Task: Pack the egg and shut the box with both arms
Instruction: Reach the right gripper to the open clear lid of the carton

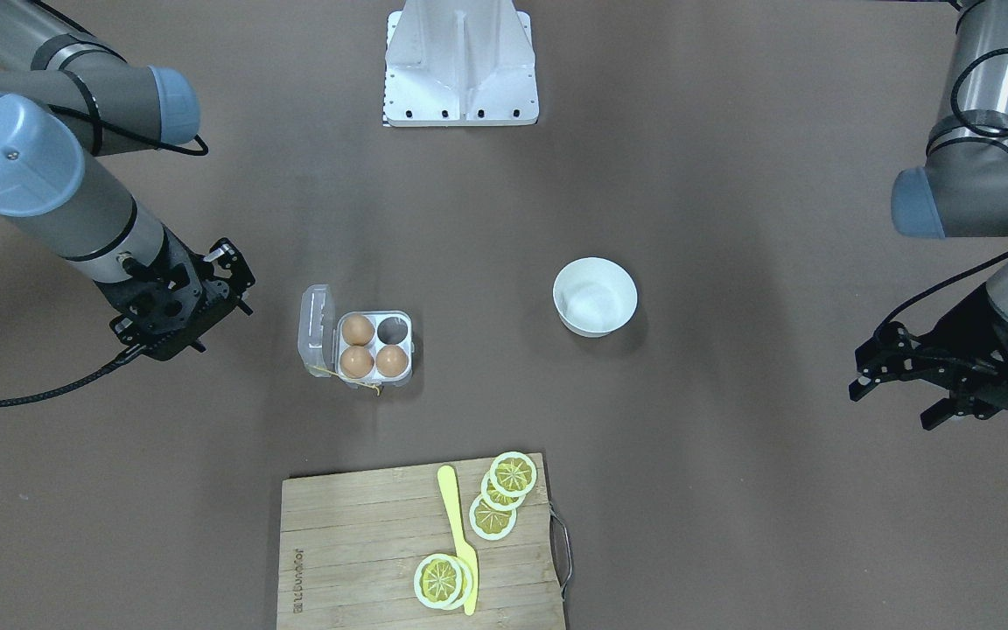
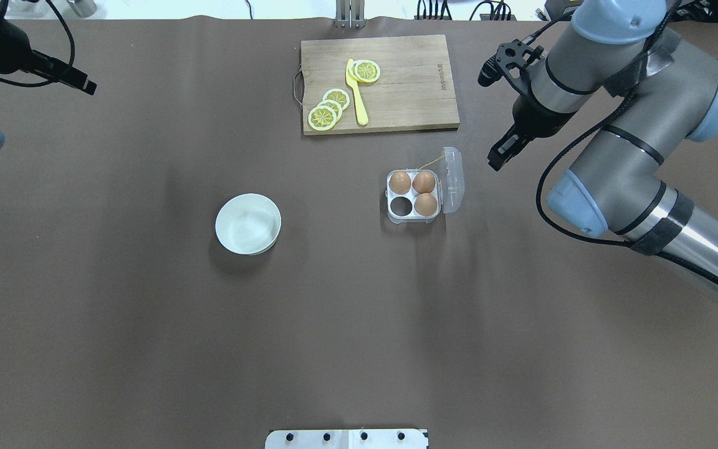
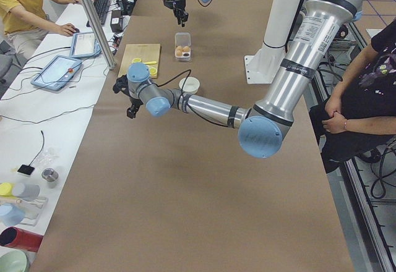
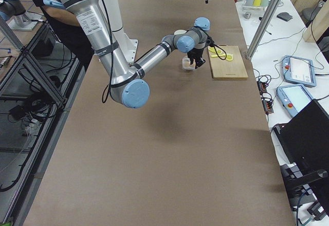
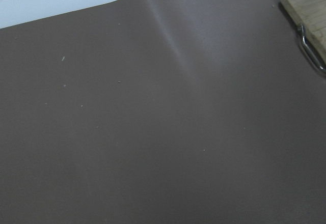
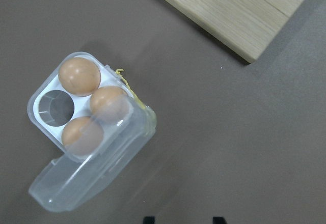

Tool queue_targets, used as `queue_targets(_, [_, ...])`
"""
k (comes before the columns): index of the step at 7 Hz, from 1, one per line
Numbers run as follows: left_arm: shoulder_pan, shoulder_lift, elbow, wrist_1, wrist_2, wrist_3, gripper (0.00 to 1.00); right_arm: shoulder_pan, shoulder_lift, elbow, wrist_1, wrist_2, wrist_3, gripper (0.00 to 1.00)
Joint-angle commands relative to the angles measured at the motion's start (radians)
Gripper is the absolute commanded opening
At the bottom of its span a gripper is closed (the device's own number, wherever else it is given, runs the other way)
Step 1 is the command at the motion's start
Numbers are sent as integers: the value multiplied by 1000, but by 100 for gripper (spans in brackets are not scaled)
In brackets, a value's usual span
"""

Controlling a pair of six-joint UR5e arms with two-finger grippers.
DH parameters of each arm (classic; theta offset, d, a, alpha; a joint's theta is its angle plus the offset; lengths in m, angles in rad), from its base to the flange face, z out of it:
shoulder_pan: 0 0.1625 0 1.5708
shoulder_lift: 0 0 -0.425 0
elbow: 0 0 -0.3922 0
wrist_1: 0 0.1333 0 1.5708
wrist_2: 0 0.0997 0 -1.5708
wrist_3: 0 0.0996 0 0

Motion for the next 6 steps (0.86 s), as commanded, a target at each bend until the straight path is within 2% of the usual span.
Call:
queue_targets(1, [-3,1,2,0,-1,4,92,-61,6,-45,91,-56,12,42])
queue_targets(2, [-1,1,2,0,-1,4,92,-77,11,-94,181,-56,60,42])
queue_targets(3, [-1,1,1,0,-4,4,92,-87,25,-101,211,-58,111,38])
queue_targets(5, [-1,2,2,0,-4,3,92,-101,81,-116,211,-58,148,41])
queue_targets(6, [-1,2,2,0,-4,3,92,-101,83,-113,214,-56,148,99])
